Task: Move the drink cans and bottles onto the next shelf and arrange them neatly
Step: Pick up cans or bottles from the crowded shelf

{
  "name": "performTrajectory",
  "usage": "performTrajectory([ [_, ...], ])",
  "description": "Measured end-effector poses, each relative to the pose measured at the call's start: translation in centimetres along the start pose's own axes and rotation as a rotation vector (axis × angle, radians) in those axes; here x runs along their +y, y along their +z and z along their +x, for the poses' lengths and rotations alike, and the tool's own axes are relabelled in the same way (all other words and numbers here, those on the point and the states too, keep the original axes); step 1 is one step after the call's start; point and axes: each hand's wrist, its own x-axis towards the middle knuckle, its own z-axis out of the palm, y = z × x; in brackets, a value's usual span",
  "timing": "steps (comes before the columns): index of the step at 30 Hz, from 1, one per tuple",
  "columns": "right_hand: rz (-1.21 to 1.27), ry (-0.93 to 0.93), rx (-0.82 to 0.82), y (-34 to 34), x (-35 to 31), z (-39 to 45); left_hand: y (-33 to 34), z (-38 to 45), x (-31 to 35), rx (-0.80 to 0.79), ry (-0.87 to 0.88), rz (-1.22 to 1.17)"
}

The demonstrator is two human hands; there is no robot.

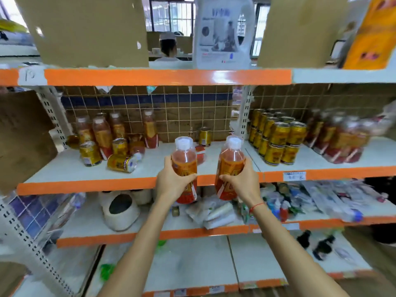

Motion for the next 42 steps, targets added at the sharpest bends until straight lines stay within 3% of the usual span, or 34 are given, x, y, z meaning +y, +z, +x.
performTrajectory([
  [11,-0.076,0.05,0.205,-21.5,10.9,1.9,19.5,-4.9,13.6,-0.242,0.14,-0.146],
  [18,-0.138,0.082,0.253,-32.3,17.2,3.7,29.9,-8.3,20.9,-0.297,0.176,-0.19],
  [42,-0.128,0.21,0.465,-48.5,30.0,18.3,54.7,-1.6,34.5,-0.399,0.342,-0.173],
])
